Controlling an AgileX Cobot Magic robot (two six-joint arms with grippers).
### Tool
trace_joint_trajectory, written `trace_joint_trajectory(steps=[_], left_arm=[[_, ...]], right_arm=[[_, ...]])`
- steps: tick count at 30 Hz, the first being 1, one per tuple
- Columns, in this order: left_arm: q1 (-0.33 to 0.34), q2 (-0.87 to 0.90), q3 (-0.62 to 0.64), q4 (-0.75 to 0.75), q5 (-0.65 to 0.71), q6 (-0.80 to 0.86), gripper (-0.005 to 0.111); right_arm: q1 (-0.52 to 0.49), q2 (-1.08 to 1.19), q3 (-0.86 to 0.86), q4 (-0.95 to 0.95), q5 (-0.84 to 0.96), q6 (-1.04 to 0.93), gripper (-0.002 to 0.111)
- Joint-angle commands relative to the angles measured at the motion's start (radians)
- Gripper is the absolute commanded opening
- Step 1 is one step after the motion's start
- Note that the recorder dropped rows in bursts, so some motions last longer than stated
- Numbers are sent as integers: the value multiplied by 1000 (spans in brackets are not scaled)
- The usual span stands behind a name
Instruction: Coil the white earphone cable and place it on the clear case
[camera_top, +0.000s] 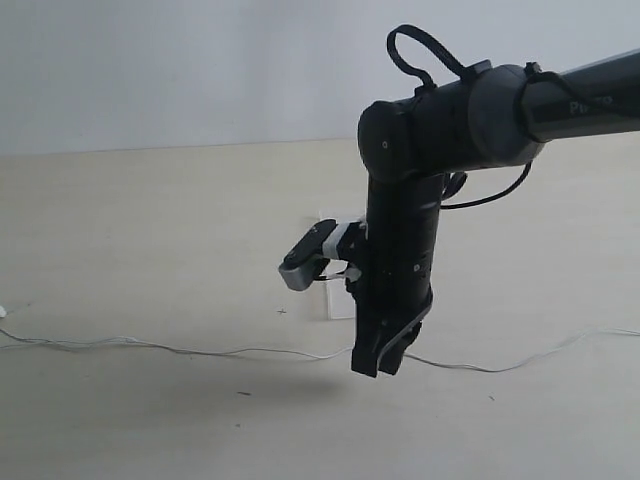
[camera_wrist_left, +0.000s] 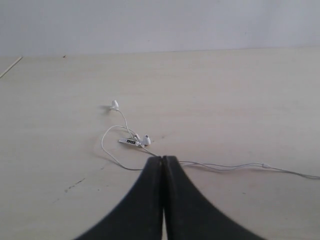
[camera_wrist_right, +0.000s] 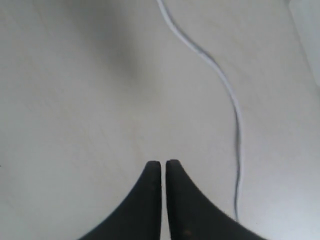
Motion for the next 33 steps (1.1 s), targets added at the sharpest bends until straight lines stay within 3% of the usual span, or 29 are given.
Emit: trace_joint_trajectory(steps=[1, 6, 8, 24, 26, 30, 33], left_arm=[[-5, -5, 3, -6, -10, -5, 0], [-5, -5, 3, -6, -10, -5, 0], [-5, -5, 3, -6, -10, -5, 0], [-5, -5, 3, -6, -10, -5, 0], [-5, -5, 3, -6, -10, -5, 0], [-5, -5, 3, -6, -10, -5, 0], [-5, -5, 3, -6, -10, -5, 0]], right_arm=[[-4, -14, 4, -17, -35, -16, 16], [-4, -10, 4, -71, -51, -5, 36], [-4, 2, 4, -90, -62, -5, 39], [-4, 118, 4, -174, -126, 84, 39], [-4, 137, 4, -173, -116, 84, 34], [-4, 171, 4, -173, -100, 84, 3], [-4, 183, 4, -170, -91, 84, 0]])
